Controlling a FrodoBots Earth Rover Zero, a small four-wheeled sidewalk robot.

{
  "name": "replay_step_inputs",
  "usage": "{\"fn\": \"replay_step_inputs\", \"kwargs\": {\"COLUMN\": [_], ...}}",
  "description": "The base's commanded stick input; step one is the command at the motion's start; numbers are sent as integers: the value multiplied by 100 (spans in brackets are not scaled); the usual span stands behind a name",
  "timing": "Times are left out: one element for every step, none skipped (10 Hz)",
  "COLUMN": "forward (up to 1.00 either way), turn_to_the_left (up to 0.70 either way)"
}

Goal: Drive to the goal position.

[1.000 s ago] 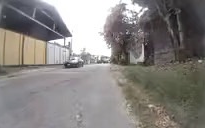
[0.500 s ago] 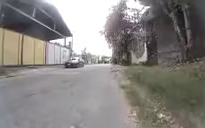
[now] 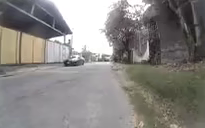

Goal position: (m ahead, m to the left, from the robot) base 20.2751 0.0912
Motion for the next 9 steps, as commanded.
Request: {"fn": "replay_step_inputs", "kwargs": {"forward": [50,50,50,50,50,50,50,50,50], "turn_to_the_left": [0,0,0,0,0,-5,-18,-35,-38]}}
